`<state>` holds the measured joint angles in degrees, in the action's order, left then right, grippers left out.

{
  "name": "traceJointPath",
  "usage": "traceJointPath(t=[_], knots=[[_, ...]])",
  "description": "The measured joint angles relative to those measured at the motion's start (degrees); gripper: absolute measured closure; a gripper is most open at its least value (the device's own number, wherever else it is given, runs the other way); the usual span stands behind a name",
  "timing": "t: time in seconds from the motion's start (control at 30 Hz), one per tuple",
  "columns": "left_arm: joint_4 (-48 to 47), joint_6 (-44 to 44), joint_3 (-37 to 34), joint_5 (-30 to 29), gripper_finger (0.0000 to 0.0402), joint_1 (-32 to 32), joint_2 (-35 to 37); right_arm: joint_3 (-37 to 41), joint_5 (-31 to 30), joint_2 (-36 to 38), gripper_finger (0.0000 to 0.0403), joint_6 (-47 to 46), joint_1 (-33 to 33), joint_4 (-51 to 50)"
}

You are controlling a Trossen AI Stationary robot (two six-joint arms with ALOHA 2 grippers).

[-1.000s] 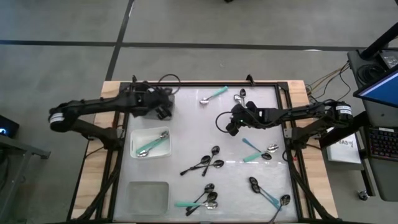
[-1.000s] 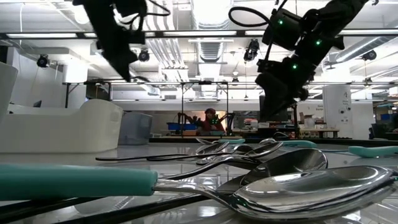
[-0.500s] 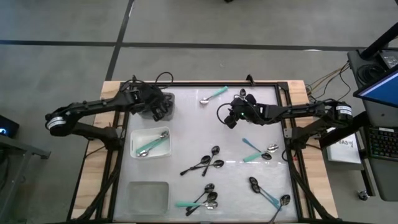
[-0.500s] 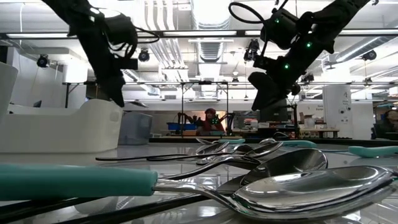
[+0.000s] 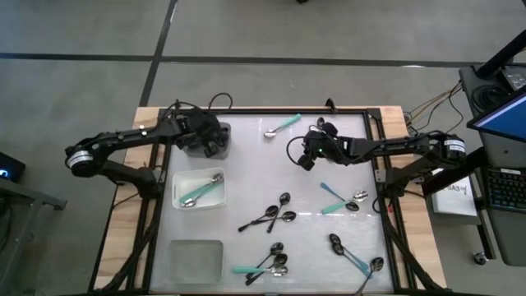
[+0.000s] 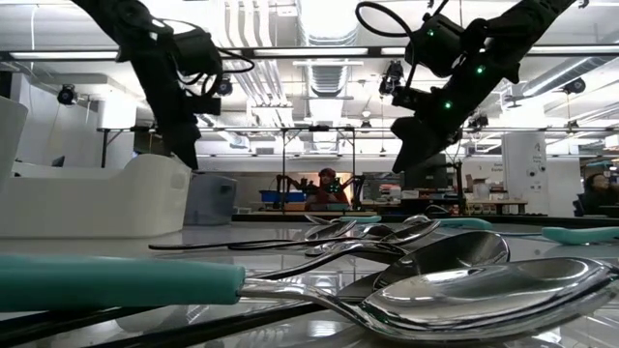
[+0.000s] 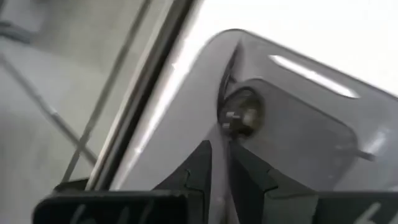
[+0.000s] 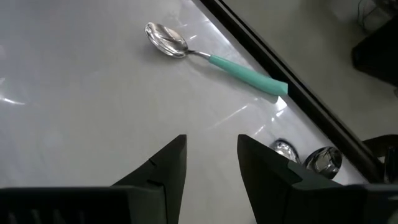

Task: Sort silverware by color (type)
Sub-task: Put the black spoon into the black bin, then put the light green spoon into the white bin

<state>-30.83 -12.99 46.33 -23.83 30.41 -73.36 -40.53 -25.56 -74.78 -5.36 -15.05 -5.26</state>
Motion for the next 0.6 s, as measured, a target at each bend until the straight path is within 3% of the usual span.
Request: traceJointPath(t=[0.17,0.27,0.33,0.5,0.6], knots=[[-0.6,3.0,1.9,-1.7,0.0339,0.0,0.0,0.0,0.0,0.0,0.0268,2.8,0.0,0.0],[-0.7,6.3,4.3,1.8,0.0326,-0.2,0.0,0.0,0.0,0.0,0.0268,2.8,0.0,0.0],[-0.5,9.1,6.5,8.5,0.032,-0.6,0.0,0.0,0.0,0.0,0.0268,2.4,0.0,0.0],[5.1,20.5,8.6,34.4,0.0315,-1.5,-0.5,0.0,0.2,0.0,0.0268,0.8,0.0,-0.2],[10.6,27.0,7.5,44.9,0.0315,-3.9,-1.4,0.0,0.5,0.0,0.0268,0.0,0.0,-0.5]])
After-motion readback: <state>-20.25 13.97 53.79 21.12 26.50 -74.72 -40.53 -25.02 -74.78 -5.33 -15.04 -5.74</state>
